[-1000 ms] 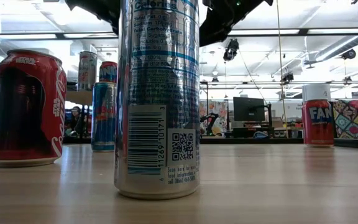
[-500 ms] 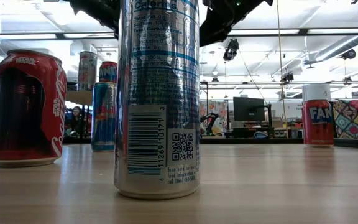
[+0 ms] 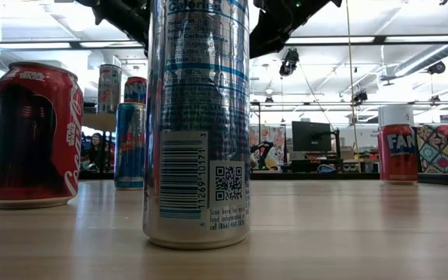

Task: Place canned beverage on shelf
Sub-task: Put the white pink soda can on the shelf

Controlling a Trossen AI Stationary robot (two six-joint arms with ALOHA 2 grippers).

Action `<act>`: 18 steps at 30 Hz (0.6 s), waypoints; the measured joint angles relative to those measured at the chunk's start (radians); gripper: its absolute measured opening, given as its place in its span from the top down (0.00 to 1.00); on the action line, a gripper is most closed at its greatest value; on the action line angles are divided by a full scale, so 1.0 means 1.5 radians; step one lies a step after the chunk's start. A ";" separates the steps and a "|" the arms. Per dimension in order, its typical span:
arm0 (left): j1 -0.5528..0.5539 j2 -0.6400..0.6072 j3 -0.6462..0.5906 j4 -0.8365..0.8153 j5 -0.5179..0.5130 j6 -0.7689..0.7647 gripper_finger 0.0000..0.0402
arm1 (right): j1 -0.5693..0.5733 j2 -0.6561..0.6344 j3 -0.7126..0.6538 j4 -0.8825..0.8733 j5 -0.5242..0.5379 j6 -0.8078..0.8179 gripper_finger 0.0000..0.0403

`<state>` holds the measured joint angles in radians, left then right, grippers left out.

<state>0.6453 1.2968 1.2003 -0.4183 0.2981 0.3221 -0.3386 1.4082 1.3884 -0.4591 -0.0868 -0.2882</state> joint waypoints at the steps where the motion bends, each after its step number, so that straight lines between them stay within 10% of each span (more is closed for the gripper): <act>1: 0.000 0.000 0.000 0.001 0.000 -0.001 0.21 | 0.000 0.000 0.000 0.000 0.000 0.000 0.19; 18: -0.002 -0.005 0.000 -0.006 -0.069 -0.063 0.40 | 0.000 0.000 0.000 0.000 0.000 0.000 0.19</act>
<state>0.6430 1.2896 1.2007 -0.4272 0.1945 0.2272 -0.3386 1.4082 1.3884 -0.4591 -0.0868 -0.2878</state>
